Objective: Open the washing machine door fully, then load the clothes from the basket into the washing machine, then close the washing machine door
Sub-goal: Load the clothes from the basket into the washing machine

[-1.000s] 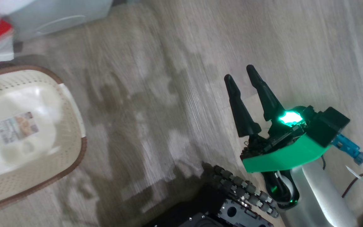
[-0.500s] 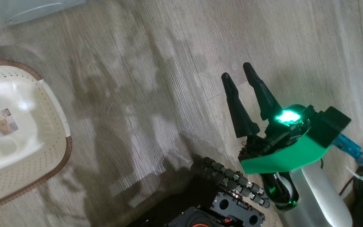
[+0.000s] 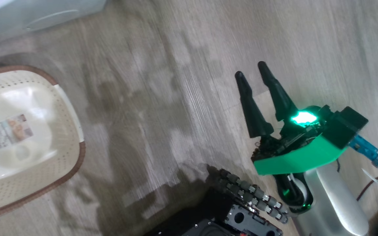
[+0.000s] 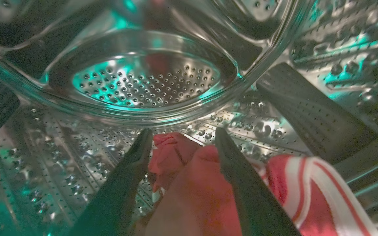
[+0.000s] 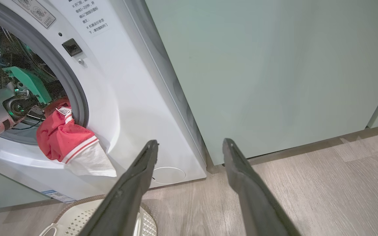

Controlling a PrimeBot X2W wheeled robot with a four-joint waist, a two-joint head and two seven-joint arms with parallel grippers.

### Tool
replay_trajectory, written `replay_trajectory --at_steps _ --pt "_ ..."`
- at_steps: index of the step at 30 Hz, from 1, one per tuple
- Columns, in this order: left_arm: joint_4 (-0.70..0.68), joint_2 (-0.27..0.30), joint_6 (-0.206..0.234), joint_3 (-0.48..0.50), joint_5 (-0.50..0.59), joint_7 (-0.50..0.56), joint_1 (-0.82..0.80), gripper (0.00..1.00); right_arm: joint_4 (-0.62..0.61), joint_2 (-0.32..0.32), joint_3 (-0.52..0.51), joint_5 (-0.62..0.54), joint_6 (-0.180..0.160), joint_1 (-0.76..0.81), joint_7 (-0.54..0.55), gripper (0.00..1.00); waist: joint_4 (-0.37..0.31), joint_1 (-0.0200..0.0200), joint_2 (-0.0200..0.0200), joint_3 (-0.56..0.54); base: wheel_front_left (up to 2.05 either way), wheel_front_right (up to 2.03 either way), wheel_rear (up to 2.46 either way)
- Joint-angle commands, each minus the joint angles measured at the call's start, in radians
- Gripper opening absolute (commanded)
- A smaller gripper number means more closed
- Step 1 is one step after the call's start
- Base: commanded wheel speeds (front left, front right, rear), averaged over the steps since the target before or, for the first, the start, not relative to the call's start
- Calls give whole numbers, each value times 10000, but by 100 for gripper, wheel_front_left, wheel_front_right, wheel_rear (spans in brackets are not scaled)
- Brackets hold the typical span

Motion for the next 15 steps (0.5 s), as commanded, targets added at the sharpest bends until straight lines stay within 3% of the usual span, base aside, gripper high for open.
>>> replay_trajectory --at_steps 1,8,15 --pt "-302 234 129 255 -190 -219 186 100 -213 -41 6 -120 0 140 -93 100 204 0 0 -223 0 0 0" --pt "-1135 -455 428 1007 -1310 -1515 1863 100 -10 -41 -416 -627 0 230 -93 100 972 0 0 -997 0 0 0" --pt "-3333 -1107 768 1548 -2039 -2005 3923 100 226 -41 -778 -1052 0 279 -93 100 1683 0 0 -1553 0 0 0"
